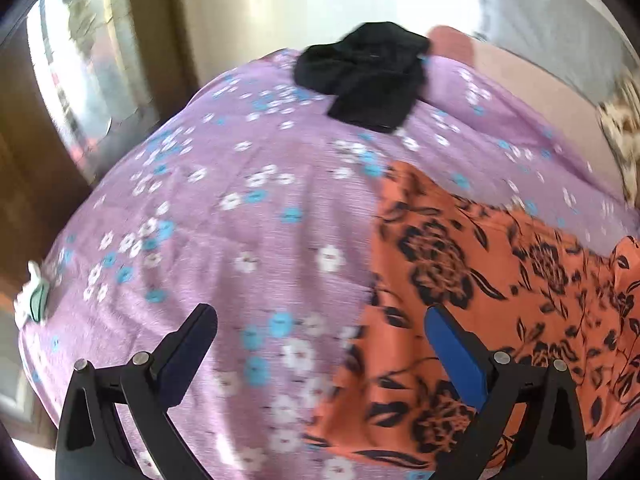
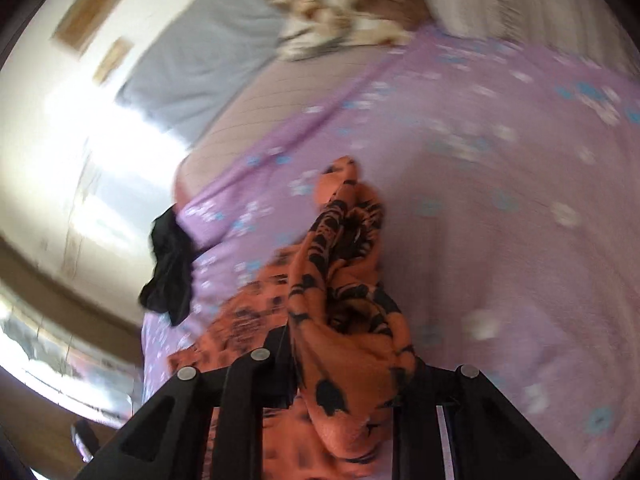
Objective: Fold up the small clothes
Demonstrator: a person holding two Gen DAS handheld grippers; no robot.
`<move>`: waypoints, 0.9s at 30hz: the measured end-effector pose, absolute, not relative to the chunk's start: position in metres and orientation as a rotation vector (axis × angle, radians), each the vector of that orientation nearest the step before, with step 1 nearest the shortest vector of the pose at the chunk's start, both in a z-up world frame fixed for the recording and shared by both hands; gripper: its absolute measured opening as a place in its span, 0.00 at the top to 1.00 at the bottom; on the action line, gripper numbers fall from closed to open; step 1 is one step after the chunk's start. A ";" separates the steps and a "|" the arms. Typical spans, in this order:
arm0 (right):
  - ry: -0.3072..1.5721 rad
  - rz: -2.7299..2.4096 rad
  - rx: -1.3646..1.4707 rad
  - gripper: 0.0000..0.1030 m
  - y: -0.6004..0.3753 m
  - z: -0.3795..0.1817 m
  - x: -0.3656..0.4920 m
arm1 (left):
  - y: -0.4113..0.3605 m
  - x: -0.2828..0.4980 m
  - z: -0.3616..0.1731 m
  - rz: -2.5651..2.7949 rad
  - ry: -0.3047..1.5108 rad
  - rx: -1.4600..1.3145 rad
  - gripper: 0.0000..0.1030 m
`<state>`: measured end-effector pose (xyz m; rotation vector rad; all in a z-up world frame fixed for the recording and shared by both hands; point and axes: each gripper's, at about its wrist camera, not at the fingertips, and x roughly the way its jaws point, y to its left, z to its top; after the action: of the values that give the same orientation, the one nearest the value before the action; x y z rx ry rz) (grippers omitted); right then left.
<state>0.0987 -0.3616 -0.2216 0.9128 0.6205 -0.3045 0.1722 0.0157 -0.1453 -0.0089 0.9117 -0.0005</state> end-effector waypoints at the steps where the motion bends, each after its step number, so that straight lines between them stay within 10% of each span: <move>1: 0.623 -0.276 0.905 0.77 -0.351 -0.211 0.107 | 0.024 0.174 -0.144 0.001 0.918 -0.035 0.00; 27: 0.847 0.179 0.959 0.75 -0.136 -0.262 0.218 | 0.139 0.195 -0.130 0.157 0.898 -0.272 0.00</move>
<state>0.2178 -0.1361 -0.2622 0.9585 0.8474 0.1794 0.1949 0.1392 -0.1296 -0.2721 0.8985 0.1572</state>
